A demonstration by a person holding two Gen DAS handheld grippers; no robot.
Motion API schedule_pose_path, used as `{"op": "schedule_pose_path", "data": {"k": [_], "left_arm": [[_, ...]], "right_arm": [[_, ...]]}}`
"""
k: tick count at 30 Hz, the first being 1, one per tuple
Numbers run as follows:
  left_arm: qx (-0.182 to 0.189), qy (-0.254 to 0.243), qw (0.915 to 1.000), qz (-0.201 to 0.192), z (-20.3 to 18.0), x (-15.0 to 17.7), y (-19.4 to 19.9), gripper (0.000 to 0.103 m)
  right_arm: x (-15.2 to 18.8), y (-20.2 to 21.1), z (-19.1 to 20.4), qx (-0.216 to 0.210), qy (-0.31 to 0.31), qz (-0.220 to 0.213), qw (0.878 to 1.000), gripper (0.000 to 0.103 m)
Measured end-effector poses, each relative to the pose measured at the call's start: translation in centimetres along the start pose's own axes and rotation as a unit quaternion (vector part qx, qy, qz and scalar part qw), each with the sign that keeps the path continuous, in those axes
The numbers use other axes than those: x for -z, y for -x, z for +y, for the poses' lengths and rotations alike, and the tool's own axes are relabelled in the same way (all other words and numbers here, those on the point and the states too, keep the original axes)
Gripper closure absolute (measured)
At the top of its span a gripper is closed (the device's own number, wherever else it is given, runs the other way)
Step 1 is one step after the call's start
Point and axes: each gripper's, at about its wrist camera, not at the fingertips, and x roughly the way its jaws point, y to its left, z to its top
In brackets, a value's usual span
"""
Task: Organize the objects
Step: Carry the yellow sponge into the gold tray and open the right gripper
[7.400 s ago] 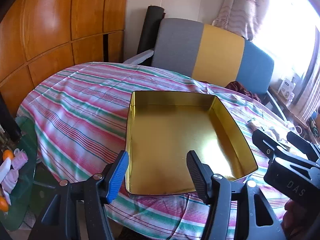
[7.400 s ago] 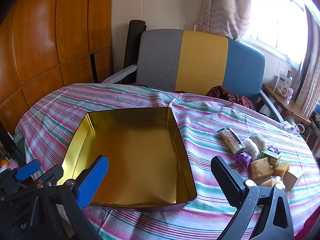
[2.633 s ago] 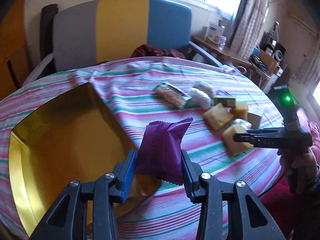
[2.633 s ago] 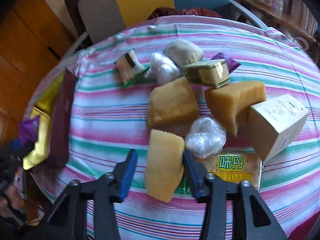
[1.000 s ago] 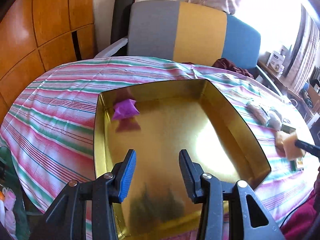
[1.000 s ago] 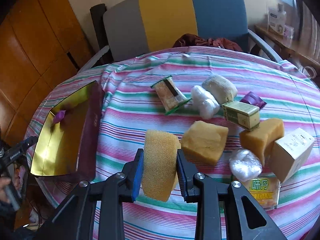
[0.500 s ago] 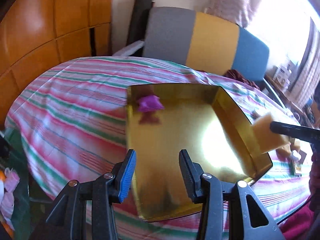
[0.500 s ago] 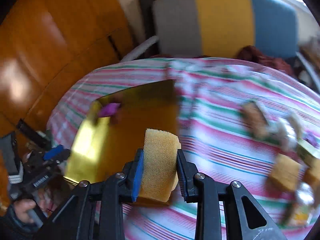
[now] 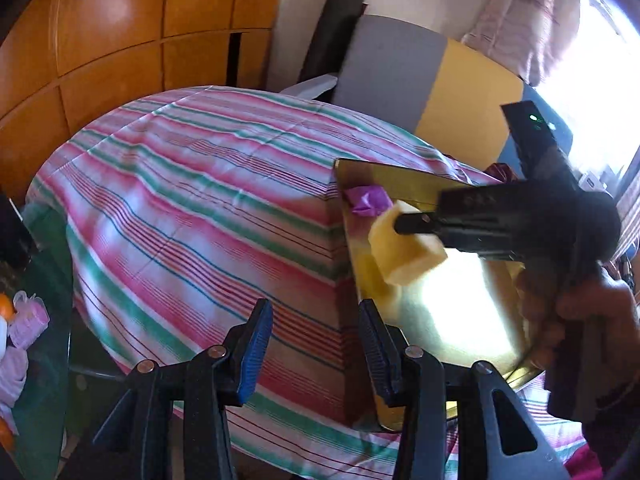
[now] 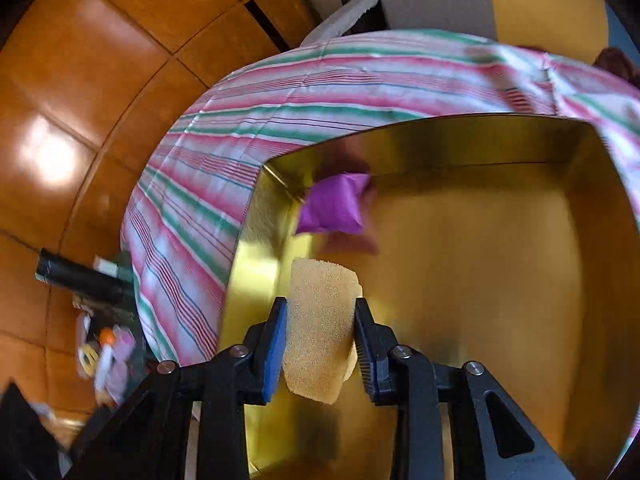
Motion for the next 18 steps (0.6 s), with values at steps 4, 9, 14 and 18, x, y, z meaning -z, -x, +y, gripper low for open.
{"op": "schedule_pose_path", "data": {"k": [4,9,14,18], "left_arm": [[-0.006,0.005,1.0000,0.004,0.3,0.1,-0.5,0.059],[-0.010,0.004,0.9999,0.005,0.4,0.1,-0.6,0.059],[-0.007,-0.009,0.9999,-0.004,-0.6,-0.1,0.0,0.059],[-0.003,-0.024,0.9997,-0.007,-1.8,0.0,0.5,0.059]], "right_arm": [[-0.8,-0.8,0.8,-0.018,-0.010,-0.007,1.000,0.041],[-0.4,1.0,0.9,-0.022,0.005,-0.020,1.000,0.035],[1.2,3.4,0.7,0.010,0.038,-0.038,0.998,0.032],[3.0,5.8,-0.6,0.032,0.048,-0.059,0.997,0.026]]}}
